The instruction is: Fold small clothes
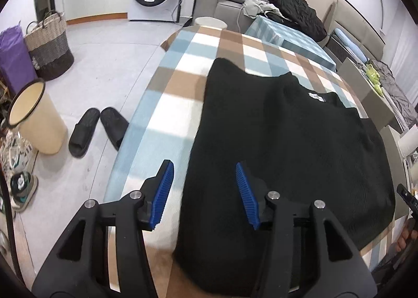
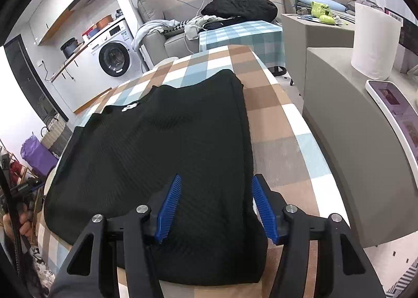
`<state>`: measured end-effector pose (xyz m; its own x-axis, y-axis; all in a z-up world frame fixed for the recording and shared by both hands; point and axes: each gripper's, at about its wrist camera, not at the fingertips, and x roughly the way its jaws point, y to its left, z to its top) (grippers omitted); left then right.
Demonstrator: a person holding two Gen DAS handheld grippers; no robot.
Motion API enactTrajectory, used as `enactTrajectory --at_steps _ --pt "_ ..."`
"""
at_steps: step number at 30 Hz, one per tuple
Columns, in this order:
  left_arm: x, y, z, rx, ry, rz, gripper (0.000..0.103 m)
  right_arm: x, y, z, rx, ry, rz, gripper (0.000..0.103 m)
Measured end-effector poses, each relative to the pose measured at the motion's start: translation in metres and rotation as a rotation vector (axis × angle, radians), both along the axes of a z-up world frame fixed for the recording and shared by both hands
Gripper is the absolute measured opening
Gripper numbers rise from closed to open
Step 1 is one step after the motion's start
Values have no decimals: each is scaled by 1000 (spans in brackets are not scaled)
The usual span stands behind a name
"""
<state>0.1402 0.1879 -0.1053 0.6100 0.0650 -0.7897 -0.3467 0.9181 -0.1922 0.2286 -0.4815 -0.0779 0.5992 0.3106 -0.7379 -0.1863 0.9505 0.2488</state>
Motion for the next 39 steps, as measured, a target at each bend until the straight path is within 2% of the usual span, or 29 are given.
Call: enactTrajectory --at_steps 6,9,12,16,18,21,23,24,25,26,29,34,36,39 --pt "58 -3 12 43 -27 -47 47 3 5 4 -5 -14 14 59" --pt "87 -10 14 90 -39 -94 47 5 6 3 1 -6 13 59" --pt "125 -15 -1 120 -11 -145 47 9 9 2 -7 0 13 59" --pt "157 -20 -31 124 84 -185 48 12 15 1 -17 9 8 59" --pt "162 -26 -37 172 81 -200 59 11 18 2 -13 15 0 59" --pt "163 -23 -43 149 69 -195 58 11 22 0 -31 25 3 60" --pt "160 -26 -45 178 51 -198 51 11 24 -1 -34 31 4 60" --pt "159 -29 -45 191 46 -210 40 12 25 -1 -28 32 5 60" --pt "157 -33 -44 208 42 -224 19 12 25 -2 -27 33 6 60" --pt "156 -35 -43 213 39 -229 15 12 26 -1 -29 30 8 60" --pt "151 -34 -39 193 15 -213 13 11 26 -1 -27 21 15 60" --pt "140 -17 -21 85 -71 -169 13 8 19 0 -25 15 7 60" --pt "138 -12 -18 90 -72 -139 12 8 15 -1 -25 15 -7 60" --pt "139 4 -22 92 -53 -72 3 6 10 -1 -22 16 -29 60"
